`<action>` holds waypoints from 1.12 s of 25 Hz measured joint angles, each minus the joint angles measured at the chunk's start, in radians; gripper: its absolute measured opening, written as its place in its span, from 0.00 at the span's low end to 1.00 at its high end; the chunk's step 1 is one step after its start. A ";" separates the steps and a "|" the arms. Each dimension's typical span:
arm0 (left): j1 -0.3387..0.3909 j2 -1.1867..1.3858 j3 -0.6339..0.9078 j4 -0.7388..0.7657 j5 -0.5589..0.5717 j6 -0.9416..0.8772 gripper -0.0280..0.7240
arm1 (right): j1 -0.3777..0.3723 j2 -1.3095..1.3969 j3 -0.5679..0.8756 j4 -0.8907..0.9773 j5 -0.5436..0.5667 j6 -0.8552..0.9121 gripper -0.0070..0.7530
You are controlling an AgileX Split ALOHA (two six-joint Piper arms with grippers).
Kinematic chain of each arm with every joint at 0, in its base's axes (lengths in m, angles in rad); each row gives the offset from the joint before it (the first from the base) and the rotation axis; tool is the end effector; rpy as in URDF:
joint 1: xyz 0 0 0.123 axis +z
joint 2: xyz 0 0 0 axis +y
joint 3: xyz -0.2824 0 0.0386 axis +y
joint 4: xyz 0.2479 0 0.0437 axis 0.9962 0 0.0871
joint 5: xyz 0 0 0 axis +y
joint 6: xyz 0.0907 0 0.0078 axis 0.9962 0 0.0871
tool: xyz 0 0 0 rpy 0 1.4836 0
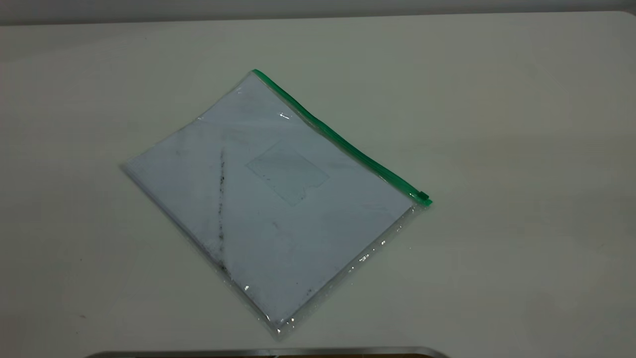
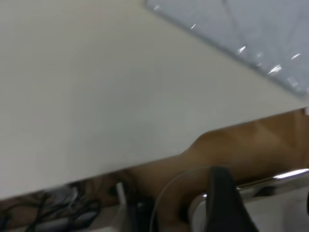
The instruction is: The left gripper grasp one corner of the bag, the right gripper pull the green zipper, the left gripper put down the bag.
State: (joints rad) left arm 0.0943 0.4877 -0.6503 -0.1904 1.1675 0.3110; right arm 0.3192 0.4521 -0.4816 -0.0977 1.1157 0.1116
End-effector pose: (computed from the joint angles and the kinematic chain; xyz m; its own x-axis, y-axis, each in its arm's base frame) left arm 0.0622 -0.0100 0.3018 -0.7618 0.1587 -0.6281 0.1967 0.9804 0.0093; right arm 0.0580 0.0108 0.2558 -0.8139 -0.1971 -0.5465 -0.2122 0.9766 -0.0362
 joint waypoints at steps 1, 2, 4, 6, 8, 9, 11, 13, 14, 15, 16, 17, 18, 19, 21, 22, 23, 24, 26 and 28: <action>0.000 -0.036 0.031 0.023 0.000 -0.018 0.66 | 0.000 0.000 0.000 0.000 0.000 0.000 0.58; 0.000 -0.073 0.063 0.049 0.000 -0.037 0.66 | 0.000 0.000 0.000 0.000 0.000 0.000 0.58; 0.000 -0.139 0.116 0.086 -0.005 -0.088 0.66 | 0.000 0.000 0.000 0.000 0.000 0.000 0.58; 0.000 -0.198 0.134 0.098 -0.010 -0.131 0.66 | 0.000 0.000 0.000 0.000 0.000 0.000 0.58; 0.000 -0.259 0.146 0.099 -0.033 -0.162 0.66 | 0.000 0.000 0.000 0.000 0.000 0.000 0.58; 0.000 -0.282 0.150 0.100 -0.035 -0.174 0.66 | 0.000 0.000 0.000 0.000 0.000 0.000 0.58; 0.000 -0.316 0.160 0.103 -0.037 -0.191 0.66 | 0.000 -0.012 0.000 0.000 -0.001 0.000 0.58; 0.000 -0.343 0.163 0.103 -0.036 -0.194 0.66 | -0.016 -0.048 0.000 0.002 -0.001 0.000 0.58; 0.000 -0.355 0.163 0.103 -0.036 -0.194 0.66 | -0.039 -0.076 0.000 0.003 -0.001 0.000 0.58; 0.000 -0.364 0.163 0.103 -0.036 -0.194 0.66 | -0.075 -0.111 0.000 0.005 -0.001 0.000 0.58; 0.000 -0.369 0.163 0.103 -0.036 -0.194 0.66 | -0.115 -0.153 0.000 0.005 -0.001 0.000 0.58; 0.000 -0.371 0.163 0.103 -0.036 -0.195 0.66 | -0.156 -0.190 0.000 0.005 -0.001 0.000 0.58; 0.000 -0.374 0.163 0.103 -0.036 -0.195 0.66 | -0.189 -0.239 0.000 0.005 0.000 0.000 0.58; 0.000 -0.374 0.163 0.103 -0.036 -0.198 0.66 | -0.225 -0.292 0.000 0.005 0.000 0.000 0.58; 0.000 -0.374 0.163 0.103 -0.036 -0.202 0.66 | -0.272 -0.394 0.000 0.004 0.004 0.000 0.58; 0.000 -0.374 0.163 0.104 -0.036 -0.202 0.66 | -0.287 -0.438 0.000 0.004 0.006 0.000 0.58; 0.000 -0.374 0.163 0.104 -0.036 -0.202 0.66 | -0.296 -0.462 0.000 0.004 0.011 0.000 0.58; 0.000 -0.374 0.163 0.104 -0.036 -0.202 0.66 | -0.299 -0.468 -0.001 0.004 0.017 0.000 0.58; 0.001 -0.383 0.163 0.105 -0.036 -0.202 0.66 | -0.297 -0.468 -0.001 0.003 0.019 0.000 0.58; 0.010 -0.417 0.163 0.105 -0.036 -0.202 0.66 | -0.290 -0.468 -0.001 0.003 0.019 0.000 0.58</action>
State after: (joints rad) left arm 0.1047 0.0708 -0.4868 -0.0858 1.1313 0.1094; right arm 0.0293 -0.0162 -0.4826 -0.0948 1.1344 0.1116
